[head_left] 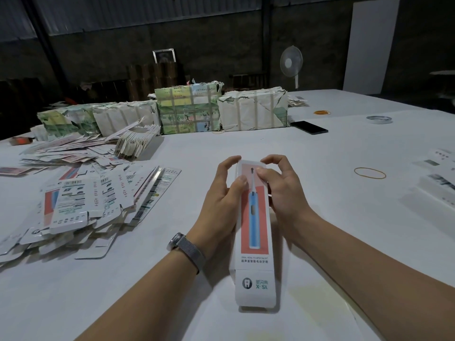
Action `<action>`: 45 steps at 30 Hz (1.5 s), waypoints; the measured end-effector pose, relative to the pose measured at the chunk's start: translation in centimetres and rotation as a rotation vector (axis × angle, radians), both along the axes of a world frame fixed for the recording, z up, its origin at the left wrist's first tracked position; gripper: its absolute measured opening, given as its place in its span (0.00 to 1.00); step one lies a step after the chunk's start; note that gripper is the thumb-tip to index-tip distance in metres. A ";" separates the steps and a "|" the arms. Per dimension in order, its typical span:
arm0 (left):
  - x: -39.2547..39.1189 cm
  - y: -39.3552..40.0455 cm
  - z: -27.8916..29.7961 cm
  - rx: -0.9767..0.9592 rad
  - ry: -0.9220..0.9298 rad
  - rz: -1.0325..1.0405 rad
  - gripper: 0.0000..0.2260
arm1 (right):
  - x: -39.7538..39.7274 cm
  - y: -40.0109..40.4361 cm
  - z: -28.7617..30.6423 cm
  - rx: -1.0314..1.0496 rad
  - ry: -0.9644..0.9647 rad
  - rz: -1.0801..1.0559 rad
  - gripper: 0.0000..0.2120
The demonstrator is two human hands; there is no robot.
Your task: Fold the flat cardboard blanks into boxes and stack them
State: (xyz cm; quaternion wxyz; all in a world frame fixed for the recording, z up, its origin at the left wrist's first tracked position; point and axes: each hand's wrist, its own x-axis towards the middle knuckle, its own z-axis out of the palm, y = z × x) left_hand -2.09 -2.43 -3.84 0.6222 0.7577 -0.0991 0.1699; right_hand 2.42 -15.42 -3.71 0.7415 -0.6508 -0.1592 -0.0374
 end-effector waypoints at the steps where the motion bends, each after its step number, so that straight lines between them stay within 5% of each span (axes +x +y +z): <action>1: 0.0 0.1 0.0 -0.007 0.001 0.002 0.11 | 0.0 0.0 0.1 0.003 0.002 0.009 0.04; 11: 0.4 0.5 -0.1 -0.029 0.013 0.055 0.09 | 0.0 -0.2 0.4 -0.028 0.029 0.046 0.02; 20: 1.1 1.7 0.1 -0.102 0.040 0.174 0.12 | -2.1 -0.5 3.5 -0.995 -0.430 -0.011 0.35; 29: 1.1 0.8 0.2 -0.009 0.077 -0.004 0.14 | -4.2 -9.2 5.3 -1.094 -0.413 -0.308 0.32; 36: 0.7 0.7 -0.5 0.167 0.026 -0.068 0.11 | -3.5 -23.8 9.1 -1.568 -0.131 -0.658 0.14; 45: 0.9 1.1 -1.6 0.270 0.088 -0.063 0.23 | -1.5 -31.6 9.0 -1.810 -0.069 -0.798 0.21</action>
